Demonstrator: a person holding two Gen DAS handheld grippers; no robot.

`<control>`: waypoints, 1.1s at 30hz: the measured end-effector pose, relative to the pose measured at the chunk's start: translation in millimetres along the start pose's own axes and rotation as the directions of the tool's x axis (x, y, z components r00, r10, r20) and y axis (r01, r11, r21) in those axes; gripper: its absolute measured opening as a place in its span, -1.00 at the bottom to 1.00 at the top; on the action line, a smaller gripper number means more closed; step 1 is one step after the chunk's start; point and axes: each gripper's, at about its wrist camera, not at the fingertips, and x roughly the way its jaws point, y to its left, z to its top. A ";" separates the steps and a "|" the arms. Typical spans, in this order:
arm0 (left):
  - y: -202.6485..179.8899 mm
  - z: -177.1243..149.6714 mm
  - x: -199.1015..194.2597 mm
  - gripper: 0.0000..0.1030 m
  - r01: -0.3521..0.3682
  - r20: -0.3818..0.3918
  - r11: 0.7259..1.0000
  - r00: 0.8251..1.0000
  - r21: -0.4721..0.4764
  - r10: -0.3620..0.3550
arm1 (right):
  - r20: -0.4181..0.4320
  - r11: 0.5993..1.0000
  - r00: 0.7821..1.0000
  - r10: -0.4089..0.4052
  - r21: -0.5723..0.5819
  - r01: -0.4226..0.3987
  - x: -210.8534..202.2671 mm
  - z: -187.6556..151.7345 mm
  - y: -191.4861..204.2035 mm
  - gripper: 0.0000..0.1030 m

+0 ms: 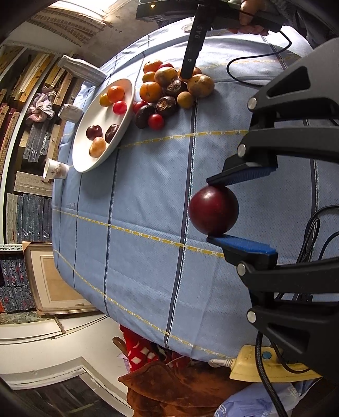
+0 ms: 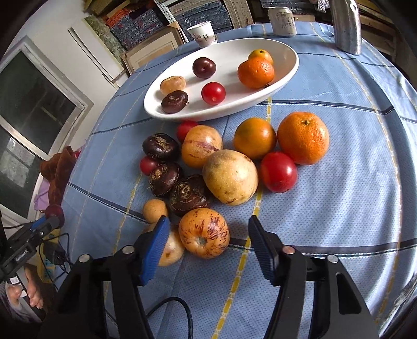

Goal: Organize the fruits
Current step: 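Grasp the pale striped fruit with the right tool while the left tool holds the dark red fruit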

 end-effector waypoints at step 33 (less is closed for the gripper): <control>-20.9 17.7 17.8 -0.26 -0.014 -0.011 0.998 1.000 0.055 0.014 | 0.010 0.992 0.997 -0.077 -0.104 0.078 -20.6 -14.7 11.6 -0.23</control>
